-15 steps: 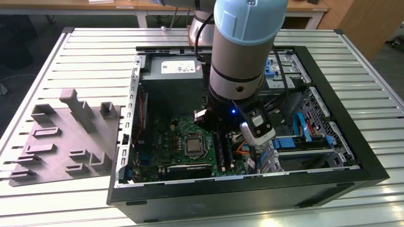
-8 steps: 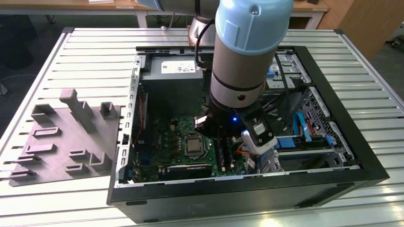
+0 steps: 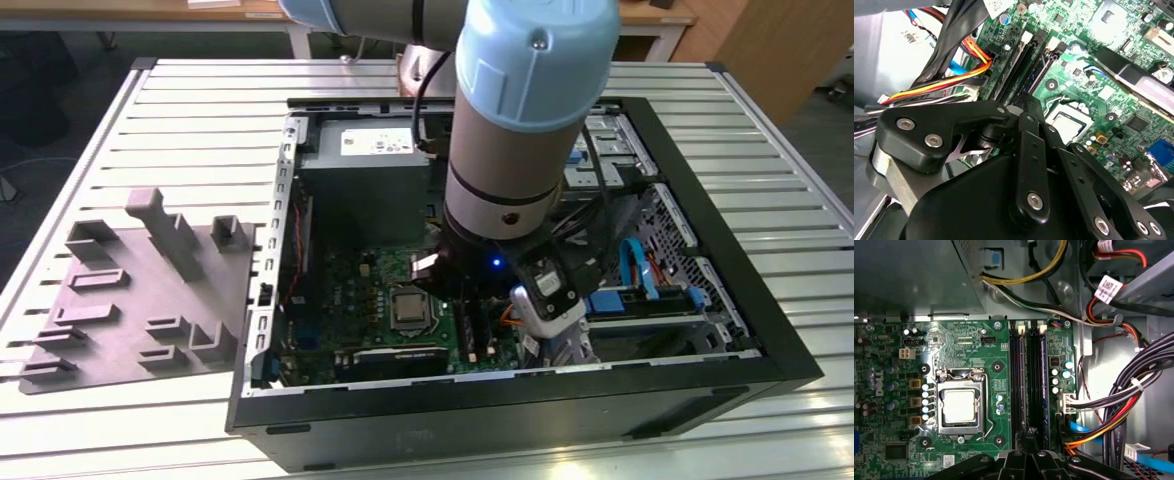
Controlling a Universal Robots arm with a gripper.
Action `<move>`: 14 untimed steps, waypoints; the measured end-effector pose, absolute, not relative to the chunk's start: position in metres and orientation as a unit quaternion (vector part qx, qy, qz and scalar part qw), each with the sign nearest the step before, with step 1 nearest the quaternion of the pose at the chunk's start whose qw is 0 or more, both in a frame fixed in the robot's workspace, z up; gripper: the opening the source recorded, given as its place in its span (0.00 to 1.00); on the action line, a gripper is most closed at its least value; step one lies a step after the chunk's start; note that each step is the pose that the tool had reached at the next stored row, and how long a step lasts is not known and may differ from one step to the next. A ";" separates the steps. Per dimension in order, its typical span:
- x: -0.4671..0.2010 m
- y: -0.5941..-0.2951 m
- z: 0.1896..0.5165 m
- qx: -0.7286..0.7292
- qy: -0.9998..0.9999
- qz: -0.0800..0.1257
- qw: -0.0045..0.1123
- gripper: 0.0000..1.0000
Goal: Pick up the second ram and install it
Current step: 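Press down the second ram until it locks into place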
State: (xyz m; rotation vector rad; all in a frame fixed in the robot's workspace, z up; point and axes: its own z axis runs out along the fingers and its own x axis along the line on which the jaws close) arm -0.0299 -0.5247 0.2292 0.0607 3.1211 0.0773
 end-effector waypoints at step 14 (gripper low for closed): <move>-0.030 -0.526 0.220 0.019 0.999 0.025 0.009 0.11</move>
